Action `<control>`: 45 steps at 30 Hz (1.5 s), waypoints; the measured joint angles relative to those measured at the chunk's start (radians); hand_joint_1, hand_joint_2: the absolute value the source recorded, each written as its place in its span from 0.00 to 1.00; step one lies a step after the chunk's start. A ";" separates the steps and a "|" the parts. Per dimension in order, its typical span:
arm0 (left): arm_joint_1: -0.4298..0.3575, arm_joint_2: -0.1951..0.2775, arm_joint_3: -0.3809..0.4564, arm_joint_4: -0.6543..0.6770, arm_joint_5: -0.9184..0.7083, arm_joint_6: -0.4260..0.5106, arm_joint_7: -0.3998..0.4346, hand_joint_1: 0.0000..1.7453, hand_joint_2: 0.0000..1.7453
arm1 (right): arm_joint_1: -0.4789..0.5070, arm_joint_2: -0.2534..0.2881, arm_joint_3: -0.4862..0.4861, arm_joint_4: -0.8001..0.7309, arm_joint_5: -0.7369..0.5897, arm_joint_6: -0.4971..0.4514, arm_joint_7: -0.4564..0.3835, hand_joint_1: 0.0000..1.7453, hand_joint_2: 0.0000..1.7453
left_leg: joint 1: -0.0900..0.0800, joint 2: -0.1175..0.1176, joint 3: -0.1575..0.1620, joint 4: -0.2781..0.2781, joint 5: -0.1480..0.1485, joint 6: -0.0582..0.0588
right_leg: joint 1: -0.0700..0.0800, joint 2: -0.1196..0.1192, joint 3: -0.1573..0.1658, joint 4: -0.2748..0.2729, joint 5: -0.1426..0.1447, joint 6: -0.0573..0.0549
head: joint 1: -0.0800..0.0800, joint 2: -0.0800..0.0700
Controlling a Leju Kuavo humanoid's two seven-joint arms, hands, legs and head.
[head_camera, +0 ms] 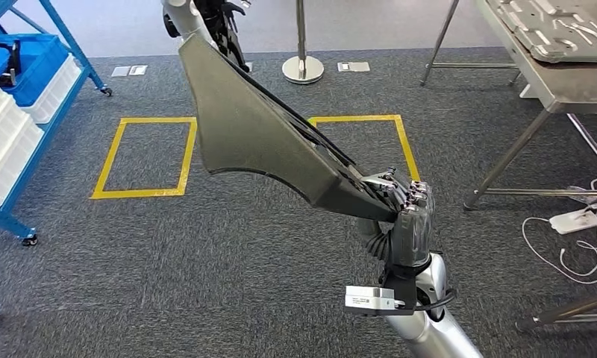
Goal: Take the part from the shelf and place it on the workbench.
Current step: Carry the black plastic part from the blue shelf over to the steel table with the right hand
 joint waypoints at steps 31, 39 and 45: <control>-0.006 -0.014 0.000 0.000 -0.006 0.000 0.001 0.00 1.00 | 0.010 0.008 -0.003 0.000 -0.009 0.001 -0.015 1.00 1.00 | 0.023 -0.006 0.009 -0.016 0.003 -0.019 | -0.014 0.004 0.011 -0.011 -0.003 0.020 | -0.003 0.000; -0.010 -0.016 0.000 -0.001 -0.006 0.000 0.000 0.00 1.00 | 0.005 0.008 -0.004 0.000 -0.009 0.000 -0.017 1.00 1.00 | 0.013 0.061 0.020 -0.044 0.008 0.021 | -0.011 -0.055 -0.099 0.180 -0.096 0.047 | 0.027 0.000; -0.009 -0.016 0.000 0.000 -0.009 -0.011 0.000 0.00 1.00 | 0.004 0.007 -0.005 0.000 -0.005 0.000 -0.017 1.00 1.00 | 0.006 0.126 0.033 -0.043 -0.008 0.018 | -0.004 -0.113 -0.037 0.062 -0.013 0.042 | 0.055 0.000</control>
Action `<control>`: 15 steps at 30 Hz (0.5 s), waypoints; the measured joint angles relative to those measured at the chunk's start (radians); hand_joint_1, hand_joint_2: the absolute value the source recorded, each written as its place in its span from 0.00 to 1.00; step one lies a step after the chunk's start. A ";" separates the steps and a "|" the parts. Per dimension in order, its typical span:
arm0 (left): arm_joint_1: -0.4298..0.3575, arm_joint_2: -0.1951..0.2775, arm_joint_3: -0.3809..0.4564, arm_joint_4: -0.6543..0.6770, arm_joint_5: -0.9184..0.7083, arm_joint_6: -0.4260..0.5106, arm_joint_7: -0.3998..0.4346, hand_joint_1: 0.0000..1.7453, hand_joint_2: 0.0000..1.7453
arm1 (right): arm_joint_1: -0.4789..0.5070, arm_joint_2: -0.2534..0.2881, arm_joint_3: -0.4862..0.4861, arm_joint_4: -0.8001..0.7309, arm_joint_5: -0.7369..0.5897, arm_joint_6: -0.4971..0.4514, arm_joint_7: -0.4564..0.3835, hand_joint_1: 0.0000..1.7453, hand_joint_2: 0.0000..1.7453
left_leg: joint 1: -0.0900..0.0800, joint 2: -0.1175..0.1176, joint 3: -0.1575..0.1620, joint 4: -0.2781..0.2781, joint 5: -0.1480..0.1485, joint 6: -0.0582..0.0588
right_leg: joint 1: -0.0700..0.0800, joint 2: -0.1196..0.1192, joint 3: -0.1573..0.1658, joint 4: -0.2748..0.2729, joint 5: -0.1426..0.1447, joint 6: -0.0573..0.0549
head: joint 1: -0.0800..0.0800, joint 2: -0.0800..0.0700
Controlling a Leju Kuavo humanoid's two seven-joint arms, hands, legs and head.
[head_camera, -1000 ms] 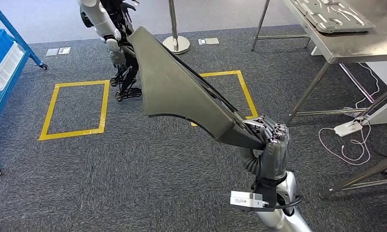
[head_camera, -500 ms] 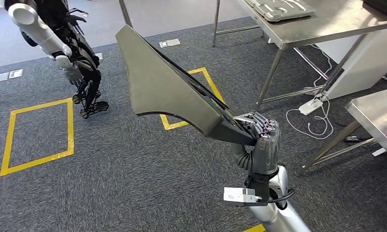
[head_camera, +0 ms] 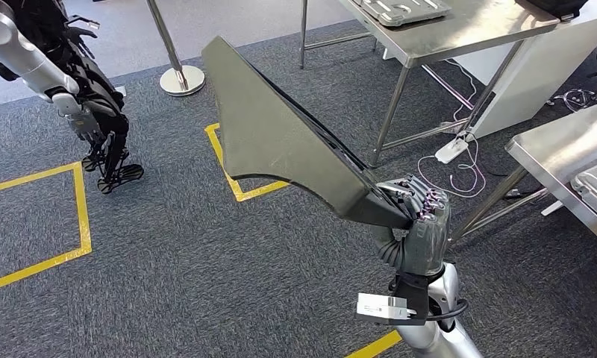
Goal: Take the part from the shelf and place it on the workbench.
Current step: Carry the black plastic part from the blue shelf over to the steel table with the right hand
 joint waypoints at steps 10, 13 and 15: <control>0.000 -0.001 0.000 0.000 -0.004 -0.010 0.007 0.00 1.00 | -0.003 -0.002 0.000 -0.009 0.009 -0.005 0.001 1.00 1.00 | 0.001 -0.064 -0.102 0.247 -0.132 -0.034 | -0.006 0.042 0.050 -0.084 0.010 -0.038 | -0.040 0.000; -0.001 -0.001 0.000 0.000 -0.003 -0.021 0.007 0.00 1.00 | 0.000 -0.002 0.000 -0.009 0.014 -0.007 0.003 1.00 1.00 | 0.010 -0.069 -0.114 0.243 -0.088 -0.039 | -0.009 0.079 0.055 -0.082 0.007 -0.035 | -0.048 0.000; -0.001 -0.001 0.000 0.000 -0.003 -0.026 0.008 0.00 1.00 | 0.000 -0.002 0.000 -0.009 0.020 -0.007 0.006 1.00 1.00 | 0.024 -0.105 -0.057 0.106 -0.017 -0.047 | -0.013 0.104 0.057 -0.073 0.001 -0.024 | -0.054 0.000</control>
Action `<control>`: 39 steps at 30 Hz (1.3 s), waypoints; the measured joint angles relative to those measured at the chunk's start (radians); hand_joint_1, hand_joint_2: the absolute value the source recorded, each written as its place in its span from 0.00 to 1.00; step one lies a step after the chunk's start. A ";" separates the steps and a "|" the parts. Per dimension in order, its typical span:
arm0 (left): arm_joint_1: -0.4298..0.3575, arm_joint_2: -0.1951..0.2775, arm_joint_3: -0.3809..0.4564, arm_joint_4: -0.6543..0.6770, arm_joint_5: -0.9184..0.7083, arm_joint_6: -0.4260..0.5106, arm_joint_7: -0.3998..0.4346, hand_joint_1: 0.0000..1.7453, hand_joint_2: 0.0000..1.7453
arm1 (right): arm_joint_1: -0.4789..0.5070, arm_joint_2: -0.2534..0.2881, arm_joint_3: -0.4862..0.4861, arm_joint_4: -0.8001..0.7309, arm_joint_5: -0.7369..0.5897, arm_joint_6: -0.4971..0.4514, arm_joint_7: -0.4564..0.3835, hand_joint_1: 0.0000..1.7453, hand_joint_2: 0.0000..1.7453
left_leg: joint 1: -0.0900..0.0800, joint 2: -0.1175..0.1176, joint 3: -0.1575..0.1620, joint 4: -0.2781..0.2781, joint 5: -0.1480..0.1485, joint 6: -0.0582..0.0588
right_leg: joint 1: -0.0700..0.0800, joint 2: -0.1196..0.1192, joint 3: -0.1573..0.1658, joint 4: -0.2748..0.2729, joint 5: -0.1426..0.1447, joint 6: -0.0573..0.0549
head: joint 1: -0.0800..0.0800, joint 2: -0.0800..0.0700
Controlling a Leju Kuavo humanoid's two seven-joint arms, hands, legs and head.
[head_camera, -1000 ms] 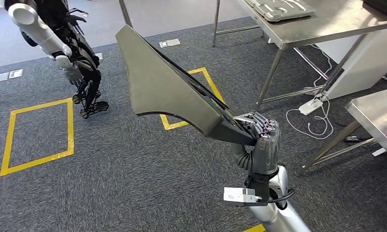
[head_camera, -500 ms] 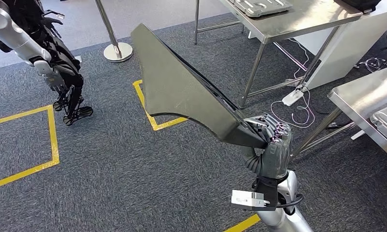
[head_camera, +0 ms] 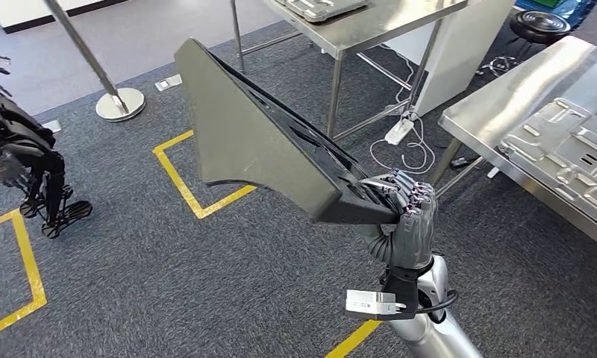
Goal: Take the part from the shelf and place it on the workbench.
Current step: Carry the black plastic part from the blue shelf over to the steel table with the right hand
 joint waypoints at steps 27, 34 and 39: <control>-0.001 -0.010 0.001 0.000 -0.008 -0.008 -0.002 0.00 1.00 | 0.035 -0.025 -0.025 -0.048 0.061 -0.001 0.026 1.00 1.00 | -0.021 0.040 -0.072 0.191 -0.123 0.007 | 0.004 -0.049 -0.017 0.010 0.002 -0.009 | 0.006 0.000; -0.004 -0.011 0.001 0.000 -0.019 -0.008 0.013 0.00 1.00 | 0.035 -0.025 -0.026 -0.048 0.063 -0.001 0.028 1.00 1.00 | -0.006 -0.033 0.026 -0.073 0.016 0.009 | -0.002 0.026 -0.022 0.019 -0.001 0.022 | -0.004 0.000; -0.008 -0.011 0.001 0.000 -0.025 -0.008 0.016 0.00 1.00 | 0.029 -0.026 -0.029 -0.049 0.060 -0.001 0.032 1.00 1.00 | -0.007 0.021 0.030 -0.082 0.022 0.040 | 0.003 -0.040 -0.078 0.118 -0.056 0.036 | 0.022 0.000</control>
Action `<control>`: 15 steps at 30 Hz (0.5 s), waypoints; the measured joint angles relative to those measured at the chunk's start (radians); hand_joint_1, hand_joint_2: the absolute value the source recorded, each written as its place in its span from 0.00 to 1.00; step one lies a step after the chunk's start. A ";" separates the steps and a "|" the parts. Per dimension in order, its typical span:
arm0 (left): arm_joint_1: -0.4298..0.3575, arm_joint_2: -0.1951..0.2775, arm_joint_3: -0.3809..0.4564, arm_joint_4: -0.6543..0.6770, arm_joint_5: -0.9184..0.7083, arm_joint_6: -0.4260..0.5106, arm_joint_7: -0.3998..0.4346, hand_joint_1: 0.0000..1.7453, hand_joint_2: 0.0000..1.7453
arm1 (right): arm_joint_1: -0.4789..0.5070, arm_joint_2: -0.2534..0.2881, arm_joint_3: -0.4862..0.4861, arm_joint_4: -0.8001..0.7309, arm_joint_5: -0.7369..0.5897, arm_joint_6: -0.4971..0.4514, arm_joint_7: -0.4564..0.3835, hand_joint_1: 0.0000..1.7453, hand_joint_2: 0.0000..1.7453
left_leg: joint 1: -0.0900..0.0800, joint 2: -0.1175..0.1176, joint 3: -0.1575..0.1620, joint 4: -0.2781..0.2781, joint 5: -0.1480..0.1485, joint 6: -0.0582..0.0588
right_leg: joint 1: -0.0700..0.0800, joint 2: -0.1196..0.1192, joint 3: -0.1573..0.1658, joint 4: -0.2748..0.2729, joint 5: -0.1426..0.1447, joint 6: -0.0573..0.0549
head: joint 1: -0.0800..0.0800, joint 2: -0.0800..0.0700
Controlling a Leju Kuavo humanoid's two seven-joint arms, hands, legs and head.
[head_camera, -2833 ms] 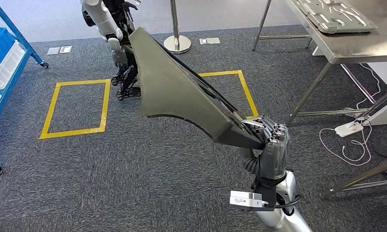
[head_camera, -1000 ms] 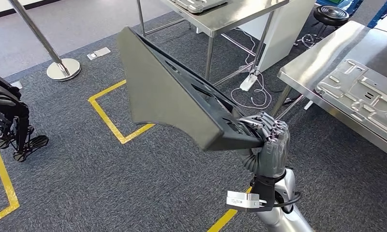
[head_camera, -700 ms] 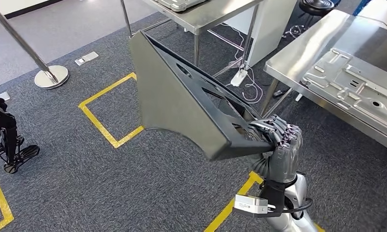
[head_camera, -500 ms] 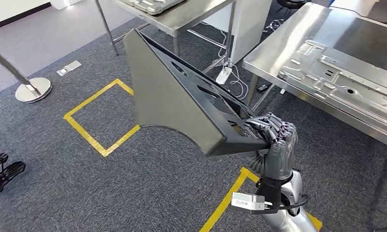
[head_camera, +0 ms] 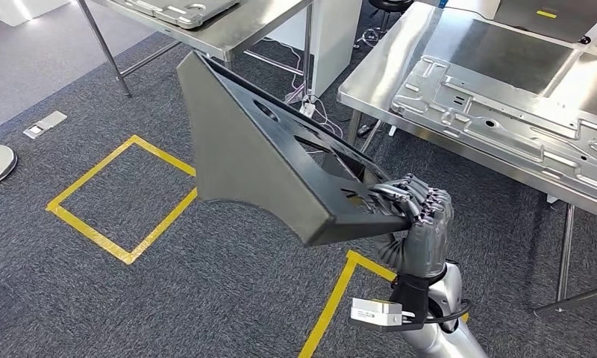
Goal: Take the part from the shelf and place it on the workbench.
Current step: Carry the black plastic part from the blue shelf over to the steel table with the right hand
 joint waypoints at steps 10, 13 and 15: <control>0.003 0.000 0.000 0.000 -0.003 -0.003 0.005 0.00 1.00 | 0.001 -0.001 -0.001 0.001 -0.021 0.001 0.005 1.00 1.00 | -0.014 0.097 0.018 -0.004 -0.019 -0.012 | 0.020 -0.092 0.049 -0.102 0.055 -0.009 | 0.034 0.000; 0.003 -0.001 0.000 0.000 -0.003 -0.004 0.004 0.00 1.00 | 0.006 -0.004 -0.004 0.001 -0.025 0.001 0.004 1.00 1.00 | -0.014 0.092 0.026 0.003 -0.034 -0.026 | 0.010 -0.064 0.054 -0.110 0.058 -0.025 | 0.024 0.000; 0.005 -0.002 0.001 0.000 -0.002 -0.001 0.002 0.00 1.00 | 0.006 -0.004 -0.005 0.001 -0.027 0.001 0.002 1.00 1.00 | -0.012 0.047 -0.012 0.088 -0.081 -0.031 | 0.002 -0.046 0.060 -0.114 0.059 -0.039 | 0.010 0.000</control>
